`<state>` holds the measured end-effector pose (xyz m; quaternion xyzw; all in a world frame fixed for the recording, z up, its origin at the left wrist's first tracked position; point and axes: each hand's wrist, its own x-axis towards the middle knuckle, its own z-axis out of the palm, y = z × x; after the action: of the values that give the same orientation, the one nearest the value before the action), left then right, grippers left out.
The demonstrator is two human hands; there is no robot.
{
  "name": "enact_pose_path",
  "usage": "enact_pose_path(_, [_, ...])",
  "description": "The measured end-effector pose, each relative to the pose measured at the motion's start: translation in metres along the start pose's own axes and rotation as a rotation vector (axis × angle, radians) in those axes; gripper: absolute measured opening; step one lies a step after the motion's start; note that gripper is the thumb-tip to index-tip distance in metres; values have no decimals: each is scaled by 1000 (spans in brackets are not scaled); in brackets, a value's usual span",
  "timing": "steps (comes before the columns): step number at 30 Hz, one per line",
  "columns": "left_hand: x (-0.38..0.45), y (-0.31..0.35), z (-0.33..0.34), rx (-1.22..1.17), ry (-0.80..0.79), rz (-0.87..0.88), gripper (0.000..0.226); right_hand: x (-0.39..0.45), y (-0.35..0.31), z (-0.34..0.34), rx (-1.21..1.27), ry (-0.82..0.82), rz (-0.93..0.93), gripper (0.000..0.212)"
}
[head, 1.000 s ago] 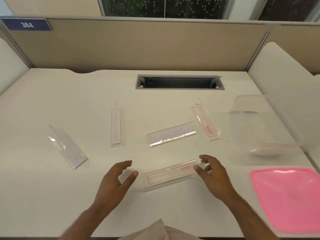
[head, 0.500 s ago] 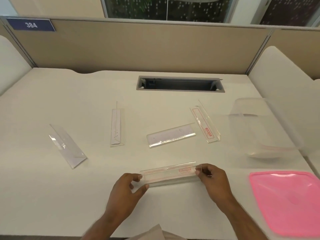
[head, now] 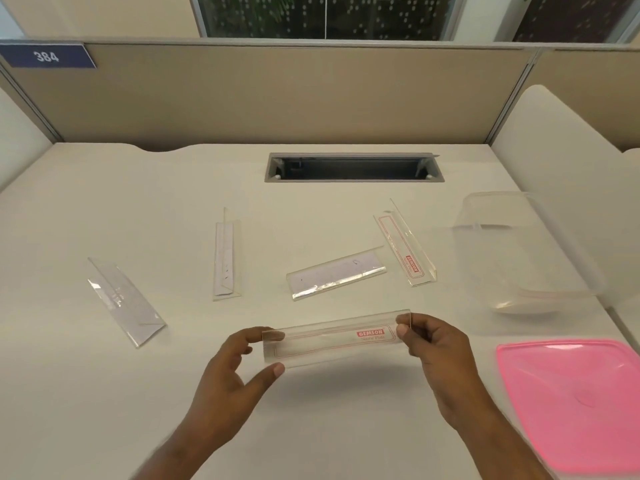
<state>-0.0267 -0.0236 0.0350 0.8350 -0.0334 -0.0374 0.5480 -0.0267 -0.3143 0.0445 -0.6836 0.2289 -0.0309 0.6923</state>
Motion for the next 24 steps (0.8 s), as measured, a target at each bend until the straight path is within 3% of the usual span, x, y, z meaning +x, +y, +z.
enact_pose_path(7, [6,20,-9,-7,-26,60,63,3,-21,1,30,20,-61,23])
enact_pose_path(13, [11,36,-10,-88,34,93,55,2,-36,2,63,-1,-86,23])
enact_pose_path(24, [29,46,-21,-371,68,-168,51,-7,-59,12,156,-88,-134,20])
